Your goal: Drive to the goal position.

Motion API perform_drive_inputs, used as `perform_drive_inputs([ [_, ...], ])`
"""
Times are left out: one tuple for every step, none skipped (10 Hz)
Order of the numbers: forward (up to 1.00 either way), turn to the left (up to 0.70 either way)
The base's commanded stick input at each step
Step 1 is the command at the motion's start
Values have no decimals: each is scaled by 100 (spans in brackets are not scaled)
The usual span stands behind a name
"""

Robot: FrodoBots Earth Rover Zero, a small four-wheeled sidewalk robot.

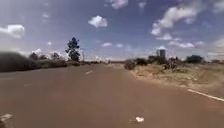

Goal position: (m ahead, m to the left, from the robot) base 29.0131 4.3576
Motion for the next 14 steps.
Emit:
perform_drive_inputs([
  [100, 1],
  [100, 1],
  [100, 1],
  [100, 1],
  [100, 1],
  [100, 1],
  [100, 1],
  [100, 1],
  [100, 1],
  [100, 1],
  [100, 1],
  [100, 1],
  [100, 1],
  [100, 1],
])
